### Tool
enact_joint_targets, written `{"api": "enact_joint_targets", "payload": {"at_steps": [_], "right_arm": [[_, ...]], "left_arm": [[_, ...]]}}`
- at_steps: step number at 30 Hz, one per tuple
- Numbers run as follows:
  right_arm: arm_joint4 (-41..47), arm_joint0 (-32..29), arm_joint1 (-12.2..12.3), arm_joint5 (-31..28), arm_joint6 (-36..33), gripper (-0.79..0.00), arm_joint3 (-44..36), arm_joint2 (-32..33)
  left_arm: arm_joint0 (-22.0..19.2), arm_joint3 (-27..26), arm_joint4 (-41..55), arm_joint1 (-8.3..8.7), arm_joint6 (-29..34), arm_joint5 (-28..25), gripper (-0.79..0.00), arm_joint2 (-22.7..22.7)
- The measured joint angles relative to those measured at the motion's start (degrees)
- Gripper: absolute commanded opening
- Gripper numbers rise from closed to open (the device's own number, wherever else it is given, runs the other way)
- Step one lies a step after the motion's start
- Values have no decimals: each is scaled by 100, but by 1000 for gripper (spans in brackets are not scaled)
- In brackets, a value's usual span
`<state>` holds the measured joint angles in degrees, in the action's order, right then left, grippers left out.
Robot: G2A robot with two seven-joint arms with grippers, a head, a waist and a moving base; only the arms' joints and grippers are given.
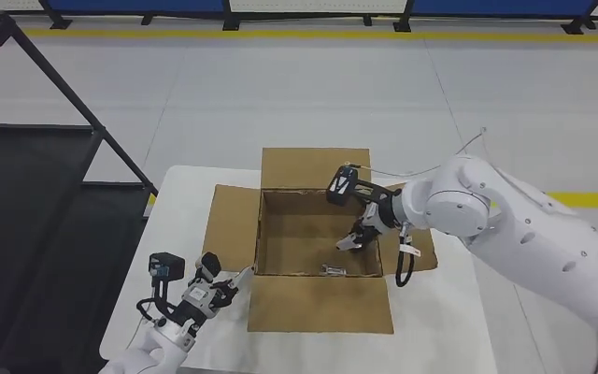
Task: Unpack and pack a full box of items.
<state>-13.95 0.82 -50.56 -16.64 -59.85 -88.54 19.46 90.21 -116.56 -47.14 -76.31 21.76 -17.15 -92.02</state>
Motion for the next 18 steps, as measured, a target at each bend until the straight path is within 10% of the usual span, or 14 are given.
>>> {"api": "enact_joint_targets", "payload": {"at_steps": [8, 18], "right_arm": [[-1276, 278, -327, -205, -484, 0, -299, -318], [-3088, 519, -1516, -51, -329, 0, 452, -978]], "left_arm": [[45, -267, 493, 4, -615, 234, 0, -313], [347, -486, 1761, 25, -1138, 696, 0, -1539]]}}
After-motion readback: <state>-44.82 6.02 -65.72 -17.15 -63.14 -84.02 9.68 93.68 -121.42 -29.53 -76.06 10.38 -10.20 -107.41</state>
